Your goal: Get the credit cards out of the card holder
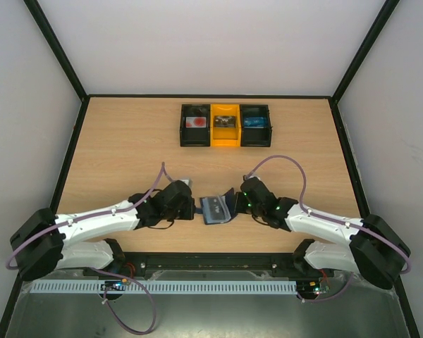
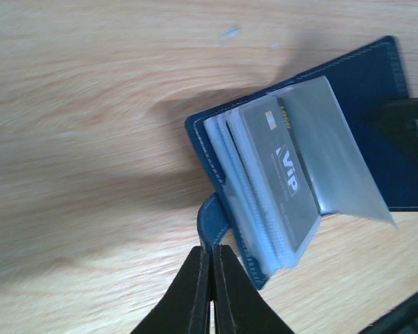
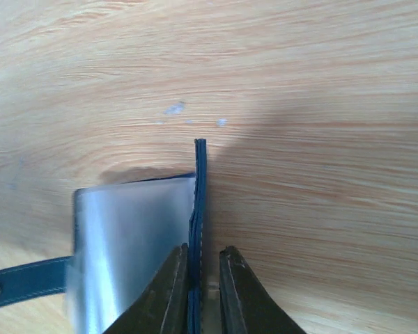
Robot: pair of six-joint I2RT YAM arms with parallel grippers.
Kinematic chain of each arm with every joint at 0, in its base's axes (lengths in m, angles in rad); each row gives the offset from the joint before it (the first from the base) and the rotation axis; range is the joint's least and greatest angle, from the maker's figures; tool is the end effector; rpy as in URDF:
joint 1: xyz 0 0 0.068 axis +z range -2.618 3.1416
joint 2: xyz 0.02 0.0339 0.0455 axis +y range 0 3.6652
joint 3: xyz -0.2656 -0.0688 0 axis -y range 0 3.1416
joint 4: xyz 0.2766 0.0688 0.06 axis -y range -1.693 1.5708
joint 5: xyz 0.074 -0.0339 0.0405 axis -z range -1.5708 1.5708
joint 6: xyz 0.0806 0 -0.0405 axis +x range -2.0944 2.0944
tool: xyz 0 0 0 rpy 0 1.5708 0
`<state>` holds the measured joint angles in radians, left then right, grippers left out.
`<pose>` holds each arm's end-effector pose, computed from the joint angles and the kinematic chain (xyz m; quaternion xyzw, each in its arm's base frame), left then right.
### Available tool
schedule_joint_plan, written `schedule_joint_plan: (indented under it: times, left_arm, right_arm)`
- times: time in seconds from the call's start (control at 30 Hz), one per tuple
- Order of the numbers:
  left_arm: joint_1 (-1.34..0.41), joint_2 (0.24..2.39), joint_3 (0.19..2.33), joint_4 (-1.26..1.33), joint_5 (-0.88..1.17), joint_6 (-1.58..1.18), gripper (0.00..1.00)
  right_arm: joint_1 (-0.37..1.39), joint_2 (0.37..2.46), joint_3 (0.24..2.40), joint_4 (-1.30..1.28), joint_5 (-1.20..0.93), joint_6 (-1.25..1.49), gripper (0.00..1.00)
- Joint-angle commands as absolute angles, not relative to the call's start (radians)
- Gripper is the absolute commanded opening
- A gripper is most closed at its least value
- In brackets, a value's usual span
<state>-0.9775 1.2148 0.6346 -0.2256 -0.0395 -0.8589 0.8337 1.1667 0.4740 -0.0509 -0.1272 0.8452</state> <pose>0.1696 -0.2459 0.1495 0.0476 0.9264 -0.2854 0.2412 0.1807 0.2142 0.1230 -0.0203 0.9140 0.3374 0.2246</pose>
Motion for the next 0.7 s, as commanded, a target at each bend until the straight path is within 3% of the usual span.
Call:
schedule_joint_plan:
  times: [0.0,0.3,0.37,0.47,0.6,0.67]
  left_arm:
    - [-0.948,1.156,0.567,-0.272,-0.057,-0.902,0.02]
    - [-0.912,1.116,0.521,-0.288,-0.058,-0.919,0.05]
    - [-0.907,1.117,0.529,-0.298,-0.061,-0.919,0.14]
    - [-0.905,1.115,0.559,-0.316,-0.070,-0.916,0.35]
    - [-0.905,1.106,0.607,-0.307,-0.057,-0.908,0.47]
    - [-0.904,1.105,0.620,-0.264,-0.009,-0.895,0.57]
  right_arm:
    - [0.836,1.143,0.429,-0.101,-0.036,0.853,0.10]
    - [0.836,1.186,0.390,-0.050,-0.020,0.865,0.02]
    - [0.836,1.192,0.379,-0.032,-0.033,0.865,0.03]
    - [0.836,1.187,0.377,-0.025,-0.042,0.868,0.04]
    - [0.836,1.161,0.376,-0.009,-0.058,0.868,0.03]
    - [0.836,1.150,0.369,0.009,-0.068,0.871,0.02]
